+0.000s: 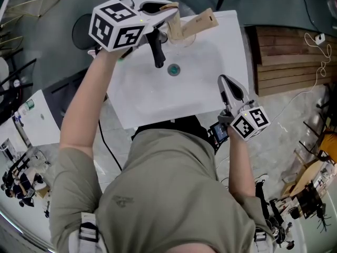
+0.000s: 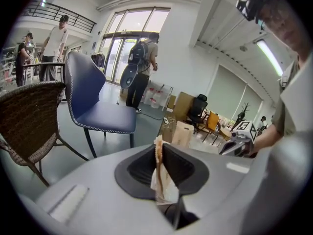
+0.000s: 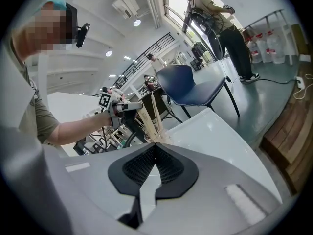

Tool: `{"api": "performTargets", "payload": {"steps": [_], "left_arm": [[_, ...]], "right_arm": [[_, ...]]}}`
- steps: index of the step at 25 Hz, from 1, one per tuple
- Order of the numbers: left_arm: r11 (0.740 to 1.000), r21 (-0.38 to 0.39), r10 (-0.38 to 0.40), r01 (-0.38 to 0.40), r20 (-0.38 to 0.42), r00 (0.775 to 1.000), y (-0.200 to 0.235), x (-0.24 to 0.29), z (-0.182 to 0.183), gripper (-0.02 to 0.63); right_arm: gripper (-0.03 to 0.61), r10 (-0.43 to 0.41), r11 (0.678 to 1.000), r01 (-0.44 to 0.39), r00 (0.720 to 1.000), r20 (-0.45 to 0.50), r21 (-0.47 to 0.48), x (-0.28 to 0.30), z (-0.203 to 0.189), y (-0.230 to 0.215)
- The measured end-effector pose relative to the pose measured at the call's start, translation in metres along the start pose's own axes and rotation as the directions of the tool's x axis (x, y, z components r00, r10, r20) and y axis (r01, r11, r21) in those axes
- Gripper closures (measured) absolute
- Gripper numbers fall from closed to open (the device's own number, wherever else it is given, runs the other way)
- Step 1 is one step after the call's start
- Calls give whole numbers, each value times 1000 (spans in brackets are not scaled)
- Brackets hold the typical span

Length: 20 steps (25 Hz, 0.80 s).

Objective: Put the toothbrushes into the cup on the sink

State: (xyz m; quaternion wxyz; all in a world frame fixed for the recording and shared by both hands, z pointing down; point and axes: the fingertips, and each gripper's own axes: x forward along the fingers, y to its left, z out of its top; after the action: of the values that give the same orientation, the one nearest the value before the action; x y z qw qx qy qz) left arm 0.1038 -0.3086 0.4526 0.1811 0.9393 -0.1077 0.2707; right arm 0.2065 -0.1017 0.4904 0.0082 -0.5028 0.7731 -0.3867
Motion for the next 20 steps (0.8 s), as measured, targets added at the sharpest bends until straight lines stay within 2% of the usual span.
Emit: {"api": "performTargets", "payload": {"steps": [20], "left_arm": [[1000, -21, 6, -7, -10, 1000, 7, 0, -5, 537]], "right_arm": [[568, 1, 1000, -1, 1000, 18, 24, 3, 5, 3]]}}
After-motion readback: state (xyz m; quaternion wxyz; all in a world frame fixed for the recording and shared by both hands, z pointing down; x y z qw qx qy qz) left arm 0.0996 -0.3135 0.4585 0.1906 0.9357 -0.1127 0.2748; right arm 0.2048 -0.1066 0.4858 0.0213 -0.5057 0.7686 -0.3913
